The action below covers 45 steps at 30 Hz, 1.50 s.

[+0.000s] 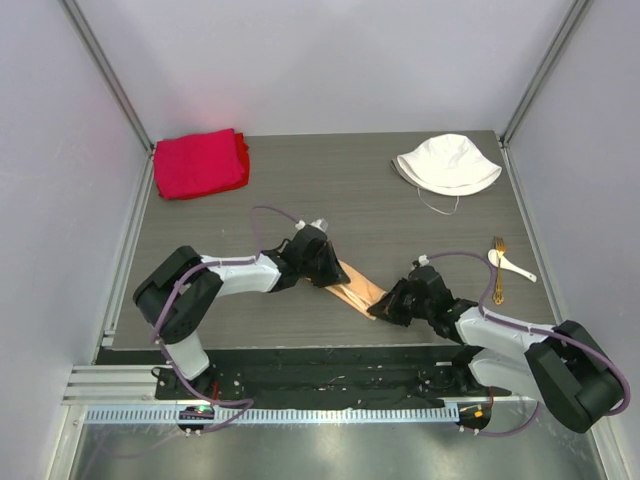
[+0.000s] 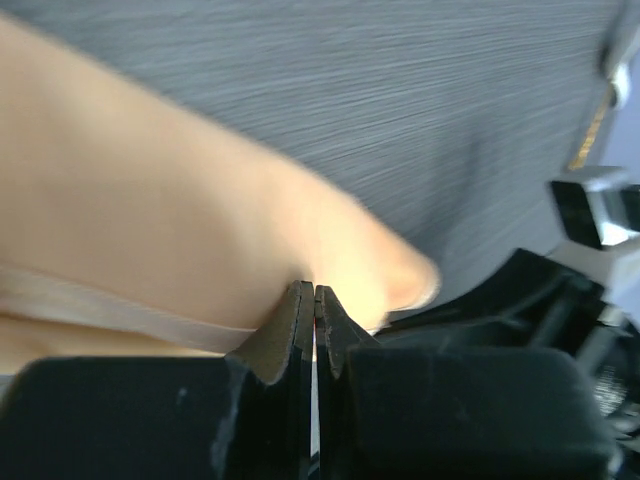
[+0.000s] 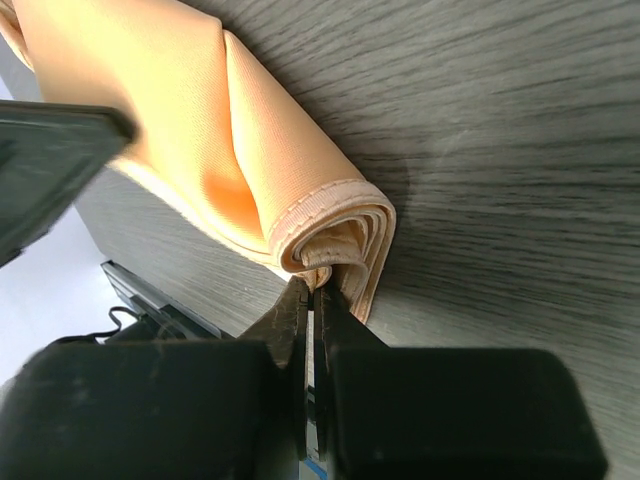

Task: Fold the napkin into a case and place the utensils inside
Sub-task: Smooth out the smaller rectangle-folded napkin at the center of the board.

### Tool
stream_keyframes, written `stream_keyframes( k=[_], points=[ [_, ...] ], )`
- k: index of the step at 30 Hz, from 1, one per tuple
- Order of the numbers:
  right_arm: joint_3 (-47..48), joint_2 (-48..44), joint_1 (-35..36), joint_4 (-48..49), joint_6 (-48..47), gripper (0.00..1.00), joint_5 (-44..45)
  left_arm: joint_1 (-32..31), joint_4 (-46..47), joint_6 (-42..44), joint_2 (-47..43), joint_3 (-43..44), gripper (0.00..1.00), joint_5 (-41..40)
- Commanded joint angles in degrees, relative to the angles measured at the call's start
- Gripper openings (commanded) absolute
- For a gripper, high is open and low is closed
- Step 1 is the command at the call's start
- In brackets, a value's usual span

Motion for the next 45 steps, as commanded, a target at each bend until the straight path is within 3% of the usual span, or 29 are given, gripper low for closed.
stream_keyframes(
  k=[1,4,7,9,10,12,15,18,19,20,27,36,37,39,40,45],
  points=[
    [1.30,-1.89,-0.10,-9.96,-3.95,0.01,2.18,1.19,0.03,1.31,-1.05,-4.84,0.05,-0.75],
    [2.70,-3.30,0.07,-13.14,-5.62,0.04,2.62,1.37,0.64,3.95,1.05,-5.65,0.04,-1.90],
    [5.51,-4.70,-0.54,-19.09,-8.95,0.16,2.00,1.37,1.69,3.78,2.20,-6.18,0.04,-1.19],
    [9.29,-6.37,-2.21,-23.15,-13.07,0.29,2.44,1.28,2.48,3.34,1.50,-7.84,0.04,-1.98],
    [10.52,-7.60,-3.00,-26.39,-14.23,0.44,2.44,1.37,2.66,3.60,1.24,-8.37,0.04,-2.16],
    [14.30,-7.17,-6.32,-28.87,-17.39,0.52,1.48,1.28,1.70,4.13,0.97,-8.38,0.04,-2.77],
    [17.91,-3.93,-10.11,-31.61,-23.10,0.56,1.04,1.37,1.17,4.40,1.59,-8.11,0.04,-2.77],
    [20.11,-0.41,-11.44,-32.05,-26.80,0.50,-0.63,1.28,1.43,4.40,1.68,-8.11,0.04,-2.86],
    [20.46,0.29,-11.62,-31.26,-27.15,0.40,-1.94,1.28,1.34,4.40,1.76,-7.94,0.04,-2.77],
    [20.90,1.00,-11.53,-31.17,-27.16,0.38,-2.30,1.28,1.34,4.48,1.94,-8.02,0.04,-2.69],
    [18.35,-0.58,-11.53,-28.89,-25.58,0.45,-3.27,1.28,1.70,4.49,2.03,-8.11,0.04,-2.42],
    [17.47,5.22,-11.53,-22.91,-24.96,0.35,-5.64,1.19,1.26,4.48,2.20,-8.11,0.03,-2.60],
    [17.47,5.40,-11.53,-22.91,-24.70,0.24,-5.03,1.19,1.08,4.31,2.29,-8.11,0.03,-2.86],
    [17.30,5.05,-11.53,-23.08,-24.35,0.17,-4.07,1.11,0.29,4.05,2.73,-8.11,0.02,-3.21],
    [17.12,4.79,-11.53,-24.13,-24.35,0.03,-2.41,1.11,-0.23,4.04,2.82,-8.03,0.01,-3.56],
    [14.75,0.32,-11.71,-29.76,-24.26,0.01,5.24,1.11,-2.87,2.82,2.99,-8.73,0.00,-6.64]
  ],
)
